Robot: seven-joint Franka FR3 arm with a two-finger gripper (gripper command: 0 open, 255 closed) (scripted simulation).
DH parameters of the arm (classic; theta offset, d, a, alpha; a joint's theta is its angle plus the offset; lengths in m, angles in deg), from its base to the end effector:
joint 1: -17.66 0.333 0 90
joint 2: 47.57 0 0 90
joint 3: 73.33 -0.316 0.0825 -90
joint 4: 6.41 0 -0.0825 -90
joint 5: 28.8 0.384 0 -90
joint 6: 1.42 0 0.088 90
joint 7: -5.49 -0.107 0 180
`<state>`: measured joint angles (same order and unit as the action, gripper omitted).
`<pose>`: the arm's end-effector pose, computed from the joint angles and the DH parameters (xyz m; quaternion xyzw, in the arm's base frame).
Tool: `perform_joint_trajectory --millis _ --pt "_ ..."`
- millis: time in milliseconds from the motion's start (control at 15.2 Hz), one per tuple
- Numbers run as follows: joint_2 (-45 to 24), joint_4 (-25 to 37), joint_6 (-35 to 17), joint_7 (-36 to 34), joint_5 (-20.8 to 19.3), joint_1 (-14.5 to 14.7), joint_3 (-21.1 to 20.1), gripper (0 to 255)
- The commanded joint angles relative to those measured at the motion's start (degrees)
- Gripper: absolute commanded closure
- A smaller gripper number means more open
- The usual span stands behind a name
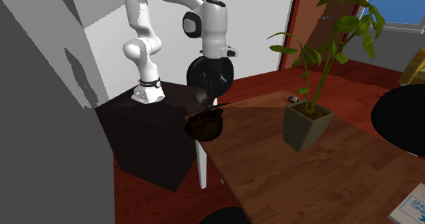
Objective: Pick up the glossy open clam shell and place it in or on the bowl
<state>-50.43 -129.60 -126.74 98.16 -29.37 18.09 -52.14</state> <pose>0.5086 -0.1921 0.3789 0.8076 0.5896 -0.0135 0.0032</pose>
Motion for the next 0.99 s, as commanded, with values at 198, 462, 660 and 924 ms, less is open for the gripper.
perform_joint_trajectory --millis 198,462,660,924 --pt "-2.05 -1.82 -3.77 0.67 0.93 -0.16 -0.01 255" --pt "-3.99 -2.93 -6.68 1.28 1.86 -0.31 -0.12 255" --pt "-5.58 -3.64 -8.88 1.81 2.67 -0.45 -0.28 255" --pt "-5.58 -3.64 -8.88 1.81 2.67 -0.45 -0.28 255"
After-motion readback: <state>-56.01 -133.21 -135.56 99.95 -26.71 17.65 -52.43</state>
